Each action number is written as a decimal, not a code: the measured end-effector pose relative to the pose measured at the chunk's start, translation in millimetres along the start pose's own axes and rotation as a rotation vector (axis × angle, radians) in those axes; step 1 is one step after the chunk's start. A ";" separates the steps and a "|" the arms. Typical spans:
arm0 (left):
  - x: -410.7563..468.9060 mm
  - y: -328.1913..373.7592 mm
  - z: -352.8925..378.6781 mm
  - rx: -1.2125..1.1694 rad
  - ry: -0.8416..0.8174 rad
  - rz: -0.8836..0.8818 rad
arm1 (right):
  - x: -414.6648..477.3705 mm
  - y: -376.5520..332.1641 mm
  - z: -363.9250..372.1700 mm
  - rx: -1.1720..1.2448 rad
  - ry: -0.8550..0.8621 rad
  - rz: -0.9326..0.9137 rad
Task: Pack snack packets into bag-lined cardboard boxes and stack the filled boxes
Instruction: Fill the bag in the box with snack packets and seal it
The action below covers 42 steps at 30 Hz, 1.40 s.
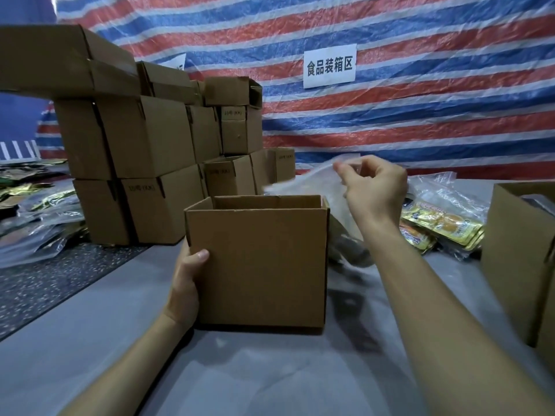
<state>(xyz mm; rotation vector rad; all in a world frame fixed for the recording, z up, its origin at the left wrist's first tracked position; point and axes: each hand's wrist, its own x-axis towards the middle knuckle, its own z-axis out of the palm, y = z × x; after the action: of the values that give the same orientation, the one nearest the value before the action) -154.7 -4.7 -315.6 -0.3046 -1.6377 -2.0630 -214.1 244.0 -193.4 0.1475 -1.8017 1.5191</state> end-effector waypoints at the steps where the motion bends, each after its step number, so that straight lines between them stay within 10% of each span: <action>1: -0.2 0.1 -0.1 -0.001 -0.002 0.001 | 1.0 -4.0 -0.4 0.015 0.021 -0.020; 25: -22.7 10.3 26.4 0.271 -0.309 -0.164 | 27.9 -43.6 -51.1 0.047 0.129 0.026; 35: -22.3 16.8 26.2 0.264 -0.319 -0.208 | -5.4 -21.6 -38.4 -0.119 -0.036 0.417; 42: -21.0 19.4 24.5 0.206 -0.319 -0.203 | 10.4 -99.2 -26.0 -0.148 -0.052 0.169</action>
<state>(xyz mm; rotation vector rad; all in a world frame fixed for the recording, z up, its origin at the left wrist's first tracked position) -130.0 20.5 -302.5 -0.4288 -2.1337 -2.0455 -156.3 242.6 -108.1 -0.0386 -2.0034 1.5016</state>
